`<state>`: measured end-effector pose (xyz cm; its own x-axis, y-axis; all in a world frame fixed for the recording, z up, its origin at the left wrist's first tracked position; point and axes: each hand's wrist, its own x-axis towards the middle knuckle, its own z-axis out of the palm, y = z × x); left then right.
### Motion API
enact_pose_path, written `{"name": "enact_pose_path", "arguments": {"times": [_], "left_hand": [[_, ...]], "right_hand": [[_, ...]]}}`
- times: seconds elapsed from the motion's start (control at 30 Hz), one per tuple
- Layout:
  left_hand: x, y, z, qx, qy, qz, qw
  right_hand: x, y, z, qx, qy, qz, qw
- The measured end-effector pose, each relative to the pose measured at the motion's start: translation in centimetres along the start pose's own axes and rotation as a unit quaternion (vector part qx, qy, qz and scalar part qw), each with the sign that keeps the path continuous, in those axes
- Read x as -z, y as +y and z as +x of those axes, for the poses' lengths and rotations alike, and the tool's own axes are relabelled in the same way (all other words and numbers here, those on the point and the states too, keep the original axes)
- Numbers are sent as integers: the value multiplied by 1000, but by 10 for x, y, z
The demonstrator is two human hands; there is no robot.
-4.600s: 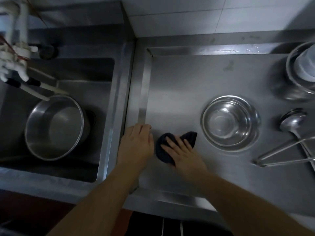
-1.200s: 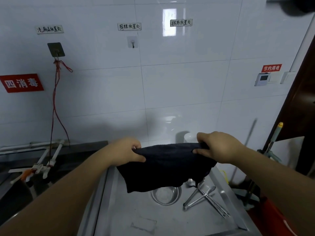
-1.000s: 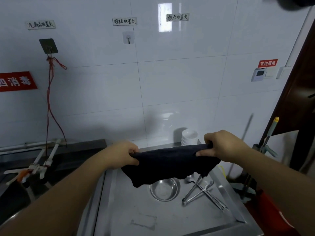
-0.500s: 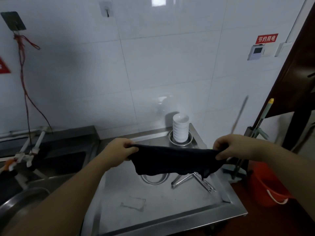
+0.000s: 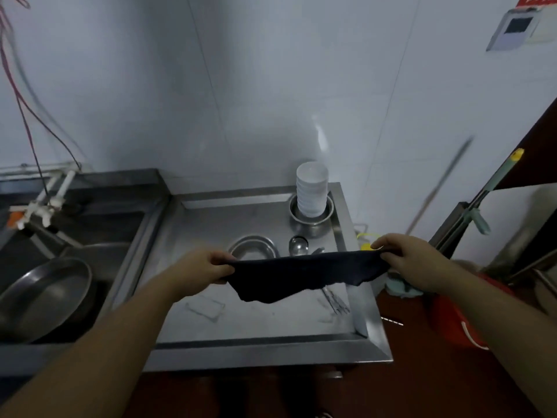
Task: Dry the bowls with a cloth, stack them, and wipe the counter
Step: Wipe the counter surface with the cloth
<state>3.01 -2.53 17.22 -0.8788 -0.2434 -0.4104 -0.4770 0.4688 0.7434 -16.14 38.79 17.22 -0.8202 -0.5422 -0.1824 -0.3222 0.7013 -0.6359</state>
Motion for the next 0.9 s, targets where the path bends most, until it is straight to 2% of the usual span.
{"name": "enact_pose_path", "arguments": {"times": [0.07,0.23,0.37,0.47,0.57,0.77,0.9], "left_hand": [[-16,-4,-4,13,15,-21,1000],[-53,-27,-10,70,10,-31,997],[-78,-53,-16,119,-56,-28,991],[-92,-75,-19,139,-107,18,984],[-107,-98,-18,149,-115,41,981],[-133,-135,9,146,-123,127,973],[-146,-147,42,139,-76,176,972]], "right_hand": [[-9,13,-1,8,-11,-1,1000],[-44,50,-17,-44,-40,109,992],[-70,75,-40,-71,-106,113,985],[-91,91,-55,-106,-156,108,976],[-118,105,-60,-137,-193,89,967],[-174,124,-43,-172,-155,31,972],[-196,129,-20,-174,-107,1,979]]}}
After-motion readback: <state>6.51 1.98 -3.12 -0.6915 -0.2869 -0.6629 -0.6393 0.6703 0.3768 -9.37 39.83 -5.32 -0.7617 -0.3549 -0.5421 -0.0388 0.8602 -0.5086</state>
